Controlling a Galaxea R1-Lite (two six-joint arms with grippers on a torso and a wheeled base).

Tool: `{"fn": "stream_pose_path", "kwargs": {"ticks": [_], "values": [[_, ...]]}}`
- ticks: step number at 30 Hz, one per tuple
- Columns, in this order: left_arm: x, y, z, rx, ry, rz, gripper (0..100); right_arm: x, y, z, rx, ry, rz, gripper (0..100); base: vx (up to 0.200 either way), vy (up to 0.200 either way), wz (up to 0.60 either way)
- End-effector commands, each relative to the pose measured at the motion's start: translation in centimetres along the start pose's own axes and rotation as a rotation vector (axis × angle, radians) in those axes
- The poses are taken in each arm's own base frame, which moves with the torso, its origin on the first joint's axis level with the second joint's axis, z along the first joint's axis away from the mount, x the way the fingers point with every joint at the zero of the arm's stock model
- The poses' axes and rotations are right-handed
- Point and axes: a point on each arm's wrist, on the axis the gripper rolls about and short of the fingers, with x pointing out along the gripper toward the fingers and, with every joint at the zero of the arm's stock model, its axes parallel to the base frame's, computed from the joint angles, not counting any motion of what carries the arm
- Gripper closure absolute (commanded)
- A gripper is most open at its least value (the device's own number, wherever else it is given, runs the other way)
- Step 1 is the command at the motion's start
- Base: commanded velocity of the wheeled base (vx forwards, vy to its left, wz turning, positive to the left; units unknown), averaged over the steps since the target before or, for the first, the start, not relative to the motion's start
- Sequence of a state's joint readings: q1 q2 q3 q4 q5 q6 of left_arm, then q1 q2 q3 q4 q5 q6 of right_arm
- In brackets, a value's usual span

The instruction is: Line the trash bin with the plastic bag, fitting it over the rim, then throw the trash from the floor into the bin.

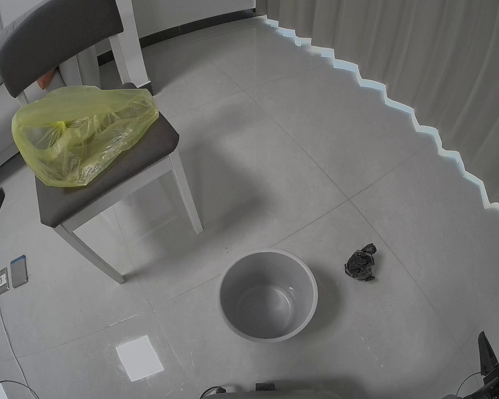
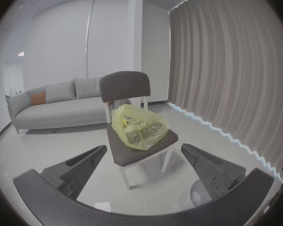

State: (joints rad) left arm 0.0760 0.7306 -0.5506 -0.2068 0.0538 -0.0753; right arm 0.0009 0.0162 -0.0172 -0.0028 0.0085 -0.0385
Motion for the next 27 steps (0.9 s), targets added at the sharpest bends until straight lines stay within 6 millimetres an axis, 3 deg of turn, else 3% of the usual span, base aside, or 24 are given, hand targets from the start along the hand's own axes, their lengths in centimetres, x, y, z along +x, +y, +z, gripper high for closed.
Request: {"fn": "stream_pose_path", "kwargs": {"ticks": [1,4,5,7,18,27], "values": [[16.3,3.1,2.2,-0.038,0.155,0.257,0,0.0,0.0,-0.5,-0.017,-0.001,0.014,0,0.0,0.0,0.0],[17.4,3.4,2.2,-0.038,0.16,0.269,0,0.0,0.0,-0.5,-0.012,-0.001,0.011,0,0.0,0.0,0.0],[18.8,3.9,2.3,-0.038,0.164,0.287,0,0.0,0.0,-0.5,-0.011,-0.001,0.012,0,0.0,0.0,0.0],[19.8,4.2,2.2,-0.038,0.168,0.298,0,0.0,0.0,-0.5,-0.009,-0.001,0.012,0,0.0,0.0,0.0],[22.9,6.4,1.1,-0.04,0.2,0.364,0,0.0,0.0,-0.5,-0.008,-0.001,0.009,0,0.0,0.0,0.0],[27.5,7.4,-0.2,-0.043,0.183,0.358,0,0.0,0.0,-0.5,-0.012,0.0,0.011,0,0.0,0.0,0.0]]}}
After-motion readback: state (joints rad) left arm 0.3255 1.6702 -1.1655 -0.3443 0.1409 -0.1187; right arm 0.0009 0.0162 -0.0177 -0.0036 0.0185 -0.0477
